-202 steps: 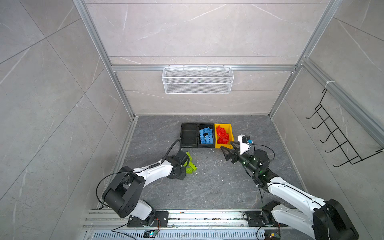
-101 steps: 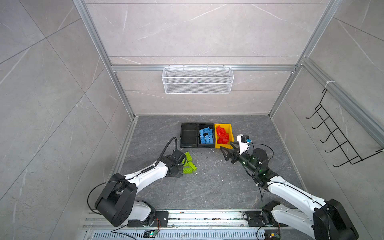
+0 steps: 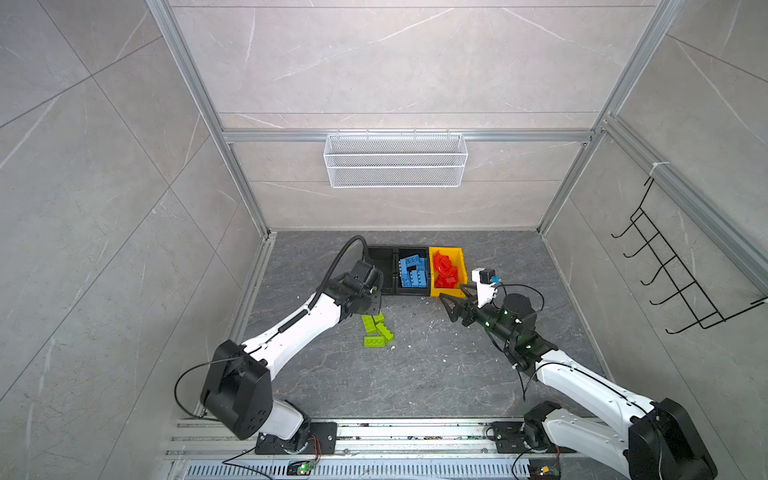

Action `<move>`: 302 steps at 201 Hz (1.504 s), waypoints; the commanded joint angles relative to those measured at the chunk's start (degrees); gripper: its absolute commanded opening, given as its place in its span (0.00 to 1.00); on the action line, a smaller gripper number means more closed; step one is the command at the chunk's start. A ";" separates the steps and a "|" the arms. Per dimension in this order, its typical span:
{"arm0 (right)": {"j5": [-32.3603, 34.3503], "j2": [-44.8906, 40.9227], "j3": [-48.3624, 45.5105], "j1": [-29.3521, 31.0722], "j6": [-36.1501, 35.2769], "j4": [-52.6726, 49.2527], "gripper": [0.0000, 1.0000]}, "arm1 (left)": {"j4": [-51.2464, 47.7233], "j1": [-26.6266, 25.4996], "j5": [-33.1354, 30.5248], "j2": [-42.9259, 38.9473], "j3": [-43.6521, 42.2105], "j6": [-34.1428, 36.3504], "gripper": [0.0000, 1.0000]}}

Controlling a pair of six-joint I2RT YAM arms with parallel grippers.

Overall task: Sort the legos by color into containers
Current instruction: 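Carry the green brick into the empty black bin and release, then move the left gripper back and lower it onto the green bricks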

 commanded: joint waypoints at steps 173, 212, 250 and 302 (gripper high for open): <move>0.20 -2.43 2.49 -0.15 -1.43 -3.88 0.89 | 1.33 9.10 4.39 33.00 30.73 11.18 0.24; 0.55 -2.24 2.96 -0.20 -1.42 -4.95 0.91 | 0.71 9.08 4.83 33.27 31.32 12.41 0.36; 0.57 -2.06 3.44 -0.13 -1.52 -5.88 0.92 | 2.89 9.03 6.47 29.52 29.22 12.02 0.56; 0.04 -1.62 4.07 -0.16 -1.47 -6.74 0.92 | -1.20 6.30 3.35 18.45 23.44 6.10 0.61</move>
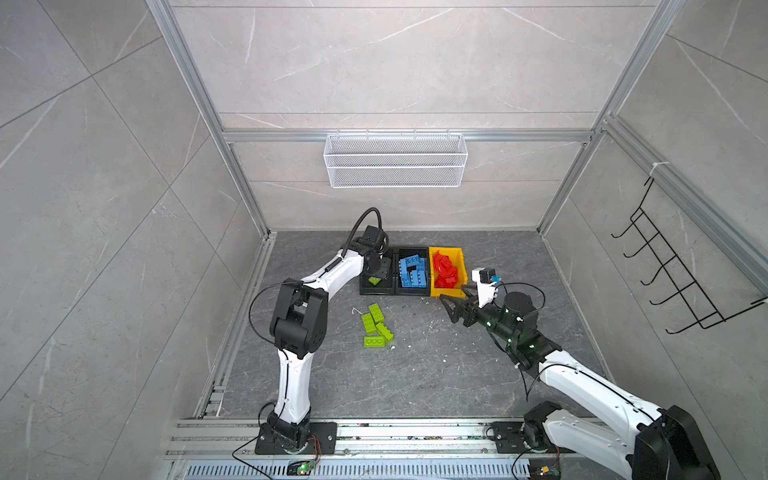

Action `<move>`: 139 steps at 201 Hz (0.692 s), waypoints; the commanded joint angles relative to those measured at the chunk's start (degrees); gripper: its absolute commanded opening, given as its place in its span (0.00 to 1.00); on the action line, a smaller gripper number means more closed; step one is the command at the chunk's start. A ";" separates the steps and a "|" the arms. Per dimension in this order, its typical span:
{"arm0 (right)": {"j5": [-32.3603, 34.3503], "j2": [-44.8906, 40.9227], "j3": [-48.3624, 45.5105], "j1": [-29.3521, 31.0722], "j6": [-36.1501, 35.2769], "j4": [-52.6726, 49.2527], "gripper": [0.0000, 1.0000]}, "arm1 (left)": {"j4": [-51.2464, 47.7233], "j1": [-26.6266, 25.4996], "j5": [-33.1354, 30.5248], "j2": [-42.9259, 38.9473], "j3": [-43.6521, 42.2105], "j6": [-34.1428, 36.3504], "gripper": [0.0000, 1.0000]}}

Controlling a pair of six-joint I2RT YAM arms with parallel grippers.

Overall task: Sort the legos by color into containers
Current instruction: 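Move the left gripper back and lower it onto the green bricks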

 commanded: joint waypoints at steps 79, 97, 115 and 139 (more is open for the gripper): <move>0.15 0.80 2.16 -0.13 -0.75 -0.87 0.91 | 1.40 -12.99 -2.19 -27.43 -31.29 -25.60 0.62; 1.25 -0.30 0.86 -0.13 -0.85 0.73 0.91 | 2.94 -14.58 -2.54 -27.88 -34.12 -27.93 0.62; 1.36 -1.06 0.18 -0.19 -0.84 1.61 0.91 | 3.28 -15.37 -2.89 -27.31 -35.53 -29.29 0.62; 2.99 -1.84 -1.43 -0.10 -0.30 4.15 0.90 | 6.52 -16.01 -1.95 -26.19 -37.29 -29.95 0.62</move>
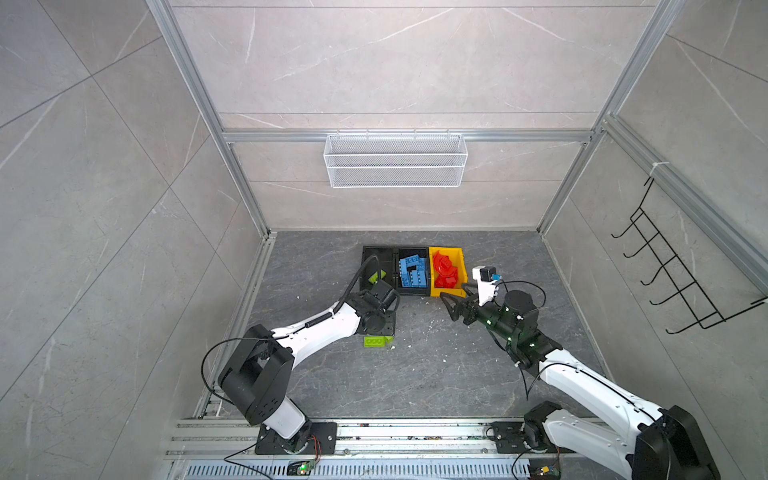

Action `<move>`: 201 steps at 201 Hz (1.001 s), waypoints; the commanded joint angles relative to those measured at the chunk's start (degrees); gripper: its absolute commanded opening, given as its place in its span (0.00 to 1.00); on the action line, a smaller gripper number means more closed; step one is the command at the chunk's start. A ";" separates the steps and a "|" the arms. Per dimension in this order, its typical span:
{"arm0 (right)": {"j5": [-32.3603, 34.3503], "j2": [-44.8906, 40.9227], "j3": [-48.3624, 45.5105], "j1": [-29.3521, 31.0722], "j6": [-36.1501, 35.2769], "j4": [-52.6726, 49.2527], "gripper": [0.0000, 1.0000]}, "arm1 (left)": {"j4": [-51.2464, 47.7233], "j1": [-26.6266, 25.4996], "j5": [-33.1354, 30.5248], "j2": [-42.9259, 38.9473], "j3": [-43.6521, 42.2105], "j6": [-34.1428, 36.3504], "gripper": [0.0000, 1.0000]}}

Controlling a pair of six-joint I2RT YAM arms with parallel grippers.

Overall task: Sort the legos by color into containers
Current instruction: 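Move the left gripper back and lower it onto the green bricks, then close the left gripper on a lime-green brick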

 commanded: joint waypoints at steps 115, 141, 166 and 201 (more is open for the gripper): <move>1.60 -0.79 -0.28 -0.10 -0.87 0.97 0.89 | 3.67 -0.59 -0.39 7.23 2.82 -3.35 0.57; 1.41 -0.77 -0.02 -0.08 -0.82 0.62 0.89 | 3.44 -0.54 -1.63 10.24 4.88 -1.51 0.55; 0.89 -0.75 0.28 -0.09 -0.96 -0.02 0.89 | 2.97 -0.54 -2.10 12.26 6.95 -0.57 0.50; 0.11 -0.47 0.80 -0.04 -0.99 -0.65 0.89 | 1.79 -0.54 -2.39 14.13 7.42 -0.58 0.49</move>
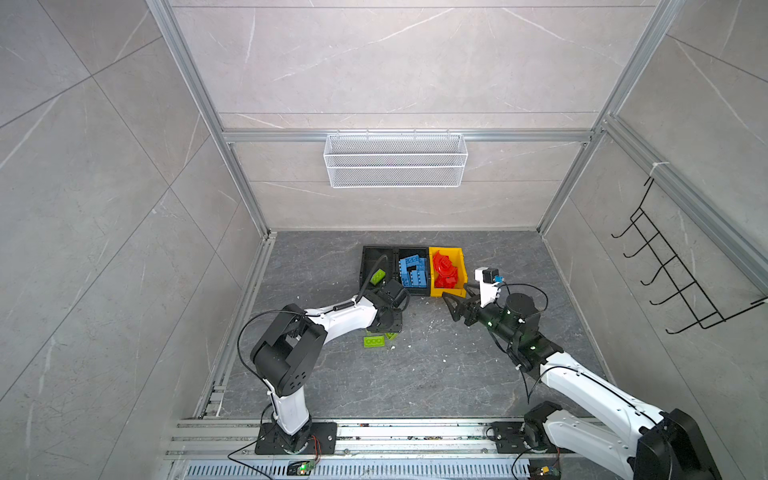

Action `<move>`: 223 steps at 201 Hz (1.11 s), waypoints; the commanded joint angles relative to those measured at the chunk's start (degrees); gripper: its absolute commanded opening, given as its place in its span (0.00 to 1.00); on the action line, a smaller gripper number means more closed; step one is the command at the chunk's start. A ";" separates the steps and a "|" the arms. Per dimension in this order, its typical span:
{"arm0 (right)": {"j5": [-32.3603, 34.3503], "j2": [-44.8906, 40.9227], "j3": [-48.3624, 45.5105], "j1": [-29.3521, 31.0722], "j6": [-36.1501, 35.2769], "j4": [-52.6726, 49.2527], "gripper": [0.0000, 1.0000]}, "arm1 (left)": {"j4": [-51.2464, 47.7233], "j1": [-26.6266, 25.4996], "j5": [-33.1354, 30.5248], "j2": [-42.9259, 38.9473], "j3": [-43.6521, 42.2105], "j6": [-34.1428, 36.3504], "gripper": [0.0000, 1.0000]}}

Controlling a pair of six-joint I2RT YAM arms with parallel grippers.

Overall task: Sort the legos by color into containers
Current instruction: 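Close the left gripper on a lime-green brick, then carry the green brick over the black bin and open the left gripper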

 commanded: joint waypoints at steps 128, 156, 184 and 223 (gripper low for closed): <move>-1.68 0.69 2.13 -0.07 -1.06 -1.45 0.89 | 1.02 -0.11 -0.98 -2.33 1.10 3.03 0.22; -1.68 0.72 2.27 -0.07 -1.07 -1.46 0.88 | -0.22 -0.02 -3.17 -4.00 2.56 4.63 0.20; -1.68 0.72 2.16 -0.07 -1.06 -1.40 0.88 | -1.27 0.39 -3.72 -5.08 5.25 7.04 0.19; -1.77 0.48 2.14 -0.12 -1.04 -1.48 0.88 | -1.85 2.36 -3.63 -5.58 9.87 11.40 0.19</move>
